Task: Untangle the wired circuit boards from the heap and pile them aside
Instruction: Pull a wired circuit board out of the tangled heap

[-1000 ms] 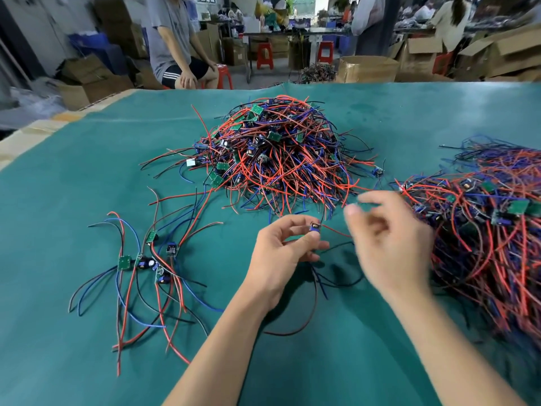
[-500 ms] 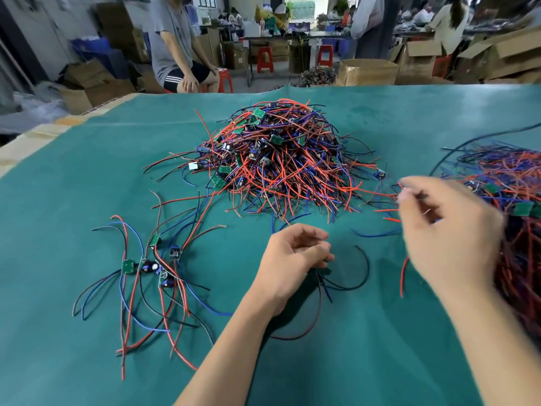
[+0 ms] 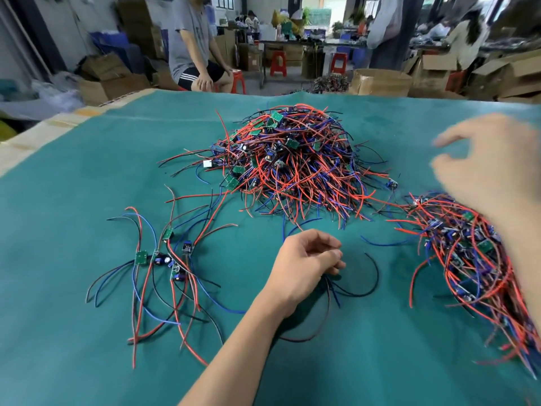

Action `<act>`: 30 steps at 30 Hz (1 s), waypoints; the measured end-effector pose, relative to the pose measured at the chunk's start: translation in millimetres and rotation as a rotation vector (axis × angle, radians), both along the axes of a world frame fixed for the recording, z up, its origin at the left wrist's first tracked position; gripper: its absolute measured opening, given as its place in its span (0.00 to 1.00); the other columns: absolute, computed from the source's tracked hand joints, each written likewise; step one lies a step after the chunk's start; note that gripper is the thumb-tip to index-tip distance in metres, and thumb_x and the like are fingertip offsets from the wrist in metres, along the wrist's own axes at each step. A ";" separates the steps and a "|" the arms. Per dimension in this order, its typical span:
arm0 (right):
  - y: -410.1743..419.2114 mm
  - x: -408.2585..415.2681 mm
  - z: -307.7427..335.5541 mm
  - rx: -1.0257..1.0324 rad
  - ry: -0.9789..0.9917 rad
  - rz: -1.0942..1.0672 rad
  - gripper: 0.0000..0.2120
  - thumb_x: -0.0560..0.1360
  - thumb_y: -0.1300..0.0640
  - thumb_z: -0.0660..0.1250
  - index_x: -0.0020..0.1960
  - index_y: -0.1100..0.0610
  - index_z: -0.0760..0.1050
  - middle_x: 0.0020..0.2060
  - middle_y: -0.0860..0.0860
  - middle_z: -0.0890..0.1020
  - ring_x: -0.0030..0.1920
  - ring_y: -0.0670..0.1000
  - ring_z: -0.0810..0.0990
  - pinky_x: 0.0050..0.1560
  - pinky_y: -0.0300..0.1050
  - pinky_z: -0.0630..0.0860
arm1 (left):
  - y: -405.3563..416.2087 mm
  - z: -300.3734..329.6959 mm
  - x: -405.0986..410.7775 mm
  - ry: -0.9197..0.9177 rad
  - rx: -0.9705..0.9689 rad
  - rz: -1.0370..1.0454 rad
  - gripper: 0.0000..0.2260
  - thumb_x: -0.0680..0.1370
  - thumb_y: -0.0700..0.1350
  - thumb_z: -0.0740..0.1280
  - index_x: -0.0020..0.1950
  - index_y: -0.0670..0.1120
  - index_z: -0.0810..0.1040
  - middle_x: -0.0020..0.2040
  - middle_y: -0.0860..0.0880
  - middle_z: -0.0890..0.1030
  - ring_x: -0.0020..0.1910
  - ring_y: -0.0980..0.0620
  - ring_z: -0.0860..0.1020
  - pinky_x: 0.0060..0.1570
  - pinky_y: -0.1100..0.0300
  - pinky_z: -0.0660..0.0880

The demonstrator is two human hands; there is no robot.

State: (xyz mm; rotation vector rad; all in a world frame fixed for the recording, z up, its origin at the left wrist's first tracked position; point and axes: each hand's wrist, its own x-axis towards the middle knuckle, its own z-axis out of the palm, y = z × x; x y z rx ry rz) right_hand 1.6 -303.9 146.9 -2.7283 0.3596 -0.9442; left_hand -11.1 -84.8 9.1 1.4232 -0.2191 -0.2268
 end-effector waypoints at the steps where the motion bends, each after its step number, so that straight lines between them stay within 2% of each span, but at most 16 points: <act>1: 24.9 4.8 -2.0 0.035 0.048 0.143 0.11 0.68 0.56 0.73 0.50 0.49 0.85 0.54 0.60 0.84 0.55 0.64 0.81 0.58 0.54 0.77 | 0.1 0.2 -0.3 -0.001 -0.002 0.000 0.04 0.77 0.30 0.67 0.51 0.35 0.78 0.41 0.41 0.81 0.37 0.51 0.82 0.40 0.62 0.78; 3: 76.1 20.1 -17.1 0.088 0.295 0.398 0.13 0.69 0.57 0.75 0.53 0.46 0.85 0.54 0.54 0.85 0.54 0.57 0.82 0.52 0.45 0.74 | 0.0 0.4 -0.2 -0.001 -0.010 0.002 0.05 0.77 0.30 0.66 0.50 0.36 0.78 0.42 0.40 0.81 0.36 0.51 0.81 0.39 0.62 0.78; 4: 99.6 29.6 -26.5 0.094 0.422 0.505 0.16 0.70 0.57 0.76 0.58 0.46 0.84 0.56 0.52 0.85 0.56 0.54 0.82 0.54 0.44 0.74 | -0.1 0.6 0.3 -0.002 -0.011 0.006 0.05 0.77 0.29 0.66 0.50 0.37 0.78 0.42 0.40 0.81 0.36 0.51 0.81 0.39 0.62 0.78; 6: 134.6 52.0 -47.9 0.056 0.559 0.601 0.24 0.73 0.60 0.74 0.68 0.50 0.77 0.65 0.52 0.81 0.65 0.55 0.78 0.63 0.47 0.74 | -0.1 1.5 0.7 -0.011 -0.002 0.009 0.04 0.77 0.29 0.65 0.50 0.35 0.78 0.43 0.38 0.80 0.36 0.51 0.80 0.39 0.63 0.77; 7: 147.5 63.0 -56.8 0.015 0.565 0.607 0.26 0.74 0.62 0.72 0.72 0.53 0.73 0.67 0.54 0.78 0.67 0.57 0.76 0.65 0.50 0.74 | -0.1 2.4 0.5 -0.022 0.002 0.005 0.04 0.77 0.29 0.65 0.51 0.33 0.78 0.44 0.37 0.81 0.37 0.50 0.80 0.40 0.62 0.77; 10: 169.1 85.6 -78.1 -0.072 0.508 0.510 0.21 0.78 0.61 0.69 0.69 0.56 0.71 0.65 0.54 0.76 0.68 0.61 0.71 0.60 0.56 0.74 | 1.2 4.0 -0.9 -0.056 0.001 -0.014 0.06 0.75 0.27 0.64 0.48 0.35 0.79 0.43 0.38 0.82 0.39 0.49 0.79 0.40 0.60 0.76; 13: 173.3 93.0 -91.2 -0.135 0.449 0.429 0.10 0.78 0.61 0.69 0.59 0.56 0.78 0.58 0.54 0.81 0.63 0.60 0.75 0.56 0.55 0.75 | 1.5 3.5 -1.5 -0.064 0.025 -0.006 0.08 0.73 0.26 0.62 0.44 0.35 0.79 0.40 0.43 0.82 0.36 0.52 0.78 0.38 0.61 0.76; 17: 164.5 90.0 -93.4 -0.133 0.402 0.414 0.06 0.77 0.61 0.70 0.53 0.55 0.81 0.53 0.55 0.84 0.55 0.61 0.80 0.47 0.49 0.75 | -0.4 3.9 -1.8 -0.066 0.061 0.003 0.07 0.75 0.28 0.64 0.46 0.36 0.80 0.42 0.42 0.83 0.38 0.50 0.79 0.40 0.58 0.77; 20: 147.9 79.3 -88.7 -0.074 0.336 0.449 0.07 0.78 0.59 0.71 0.55 0.53 0.82 0.56 0.53 0.82 0.59 0.59 0.79 0.52 0.51 0.76 | -0.8 2.1 0.6 -0.055 0.060 0.024 0.06 0.76 0.28 0.63 0.49 0.32 0.79 0.44 0.36 0.83 0.38 0.48 0.80 0.41 0.58 0.79; 23: 125.4 63.2 -77.7 0.067 0.252 0.445 0.06 0.79 0.57 0.71 0.55 0.52 0.82 0.54 0.52 0.83 0.58 0.58 0.79 0.59 0.53 0.76 | -0.4 1.5 0.5 -0.039 0.039 0.021 0.06 0.77 0.29 0.64 0.49 0.35 0.79 0.42 0.39 0.82 0.37 0.50 0.81 0.39 0.61 0.78; 27: 84.6 29.8 -54.6 0.441 0.060 0.458 0.05 0.76 0.59 0.73 0.49 0.50 0.81 0.41 0.45 0.84 0.46 0.50 0.84 0.56 0.51 0.80 | 0.1 0.9 1.0 -0.019 0.020 0.018 0.05 0.77 0.29 0.64 0.52 0.34 0.78 0.41 0.41 0.81 0.36 0.51 0.81 0.38 0.63 0.78; 30: 59.7 -9.9 -45.9 0.700 -0.157 0.481 0.06 0.74 0.57 0.74 0.45 0.46 0.80 0.40 0.43 0.86 0.42 0.41 0.84 0.49 0.38 0.80 | 0.5 1.2 1.5 -0.014 0.010 0.012 0.06 0.78 0.29 0.64 0.53 0.32 0.77 0.42 0.40 0.81 0.36 0.51 0.81 0.39 0.62 0.79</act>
